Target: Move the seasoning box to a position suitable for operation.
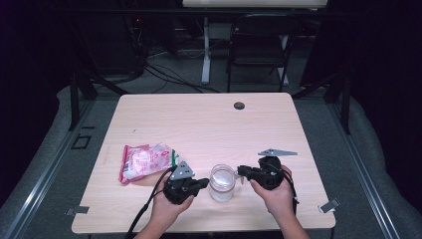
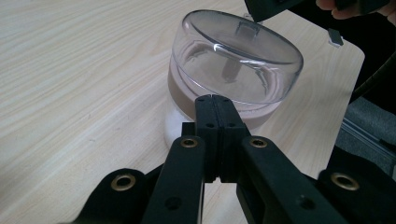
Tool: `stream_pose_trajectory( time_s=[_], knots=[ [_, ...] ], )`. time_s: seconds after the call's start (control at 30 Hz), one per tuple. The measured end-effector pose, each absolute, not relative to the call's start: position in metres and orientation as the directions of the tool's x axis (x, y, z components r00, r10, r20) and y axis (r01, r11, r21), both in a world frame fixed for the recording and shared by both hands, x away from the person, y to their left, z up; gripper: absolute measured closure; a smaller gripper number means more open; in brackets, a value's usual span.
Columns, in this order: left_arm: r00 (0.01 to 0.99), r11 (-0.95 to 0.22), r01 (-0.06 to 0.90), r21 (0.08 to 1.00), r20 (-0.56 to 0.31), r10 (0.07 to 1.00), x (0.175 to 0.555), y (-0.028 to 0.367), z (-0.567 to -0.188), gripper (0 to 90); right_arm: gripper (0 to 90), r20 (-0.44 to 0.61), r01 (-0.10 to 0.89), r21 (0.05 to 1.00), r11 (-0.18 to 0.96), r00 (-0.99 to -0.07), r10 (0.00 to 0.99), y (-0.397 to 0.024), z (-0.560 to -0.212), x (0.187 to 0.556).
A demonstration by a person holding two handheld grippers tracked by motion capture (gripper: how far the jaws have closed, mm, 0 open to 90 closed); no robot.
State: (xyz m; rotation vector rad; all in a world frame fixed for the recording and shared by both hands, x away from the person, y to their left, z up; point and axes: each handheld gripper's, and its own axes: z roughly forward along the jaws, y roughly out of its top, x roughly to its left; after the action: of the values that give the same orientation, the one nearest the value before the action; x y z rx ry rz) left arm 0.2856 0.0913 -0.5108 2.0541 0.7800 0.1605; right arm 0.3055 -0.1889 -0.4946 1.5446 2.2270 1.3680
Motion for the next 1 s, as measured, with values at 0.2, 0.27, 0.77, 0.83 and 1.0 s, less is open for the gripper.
stream_pose_trajectory(
  time_s=[0.2, 0.27, 0.77, 0.83, 1.0],
  knots=[
    [0.790, -0.382, 0.468, 0.797, -0.184, 0.585, 0.2854, 0.0913, -0.5103, 90.0, 82.3, 0.380, 0.696, 0.713, 0.080, -0.479, 0.791, -0.1896, -0.4948, 0.3054],
    [0.791, -0.381, 0.466, 0.799, -0.182, 0.584, 0.2854, 0.0915, -0.5098, 90.0, 82.3, 0.378, 0.695, 0.714, 0.080, -0.480, 0.792, -0.1894, -0.4948, 0.3052],
    [0.796, -0.381, 0.468, 0.797, -0.193, 0.573, 0.2848, 0.0897, -0.5087, 89.9, 82.5, 0.384, 0.693, 0.717, 0.068, -0.475, 0.792, -0.1900, -0.4957, 0.3047],
    [0.797, -0.381, 0.466, 0.799, -0.192, 0.572, 0.2846, 0.0893, -0.5086, 89.8, 82.4, 0.384, 0.693, 0.718, 0.069, -0.476, 0.792, -0.1902, -0.4958, 0.3046],
    [0.801, -0.386, 0.459, 0.800, -0.186, 0.569, 0.2846, 0.0882, -0.5083, 89.5, 79.5, 0.376, 0.690, 0.720, 0.069, -0.472, 0.798, -0.1902, -0.4960, 0.3041]
  ],
)
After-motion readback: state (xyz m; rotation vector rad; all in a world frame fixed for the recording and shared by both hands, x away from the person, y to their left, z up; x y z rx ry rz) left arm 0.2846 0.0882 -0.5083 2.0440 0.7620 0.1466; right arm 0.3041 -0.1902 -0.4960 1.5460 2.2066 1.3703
